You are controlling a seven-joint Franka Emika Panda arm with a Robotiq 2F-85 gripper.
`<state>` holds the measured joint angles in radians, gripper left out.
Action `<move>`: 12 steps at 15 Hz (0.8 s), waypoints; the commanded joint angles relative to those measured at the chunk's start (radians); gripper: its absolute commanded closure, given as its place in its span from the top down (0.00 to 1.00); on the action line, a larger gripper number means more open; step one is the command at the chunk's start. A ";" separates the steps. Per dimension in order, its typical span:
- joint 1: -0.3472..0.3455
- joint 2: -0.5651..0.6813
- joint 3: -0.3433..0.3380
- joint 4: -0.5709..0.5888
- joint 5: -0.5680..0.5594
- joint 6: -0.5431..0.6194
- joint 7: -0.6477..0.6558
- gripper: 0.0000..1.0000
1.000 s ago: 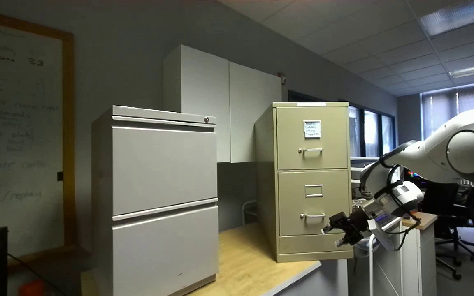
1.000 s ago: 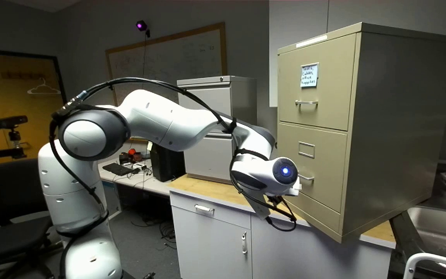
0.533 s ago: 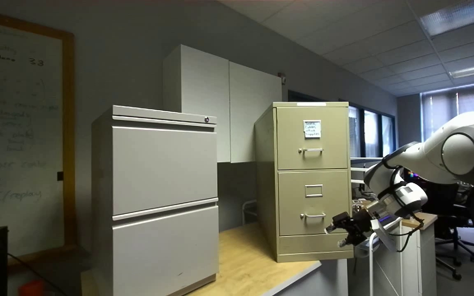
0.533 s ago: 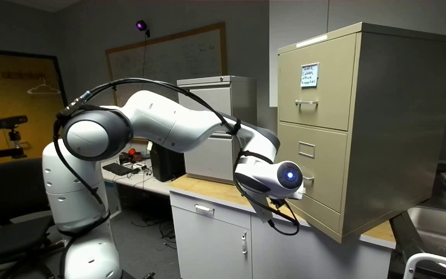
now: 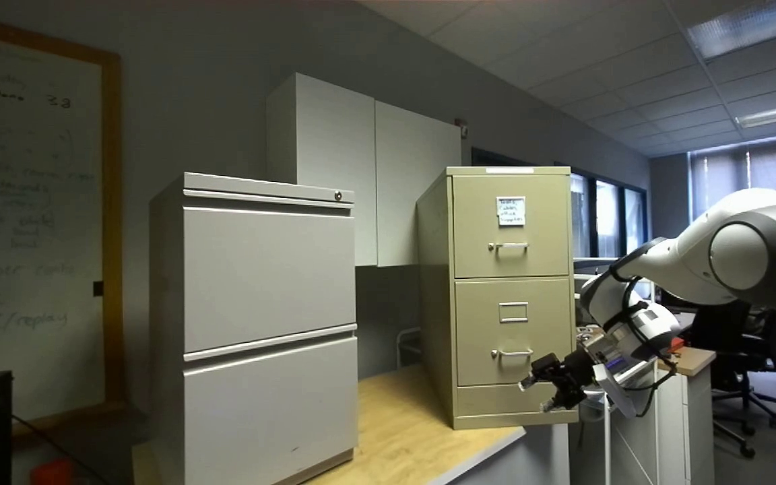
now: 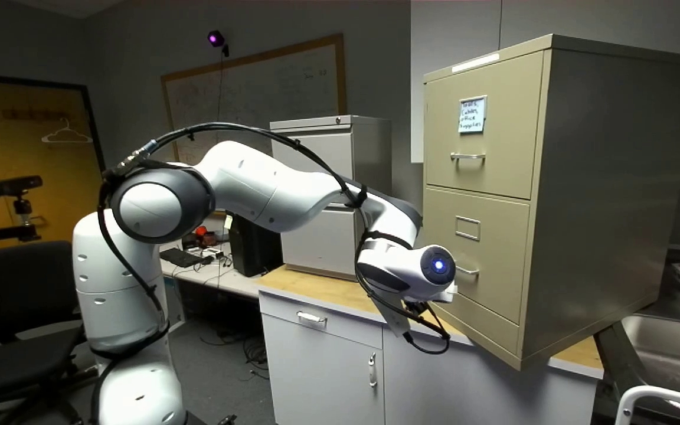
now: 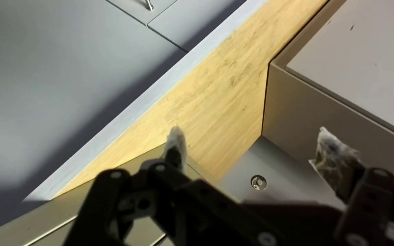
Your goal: Open the bottom drawer of the beige file cabinet
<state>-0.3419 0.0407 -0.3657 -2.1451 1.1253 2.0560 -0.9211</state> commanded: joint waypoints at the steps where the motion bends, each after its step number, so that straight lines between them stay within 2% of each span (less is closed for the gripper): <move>1: -0.033 0.025 -0.014 0.081 0.022 -0.030 0.046 1.00; 7: -0.093 0.074 -0.049 0.202 0.117 -0.087 0.059 1.00; 12: -0.127 0.167 -0.048 0.341 0.214 -0.140 0.084 1.00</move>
<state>-0.4521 0.1289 -0.4160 -1.9186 1.2927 1.9643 -0.8824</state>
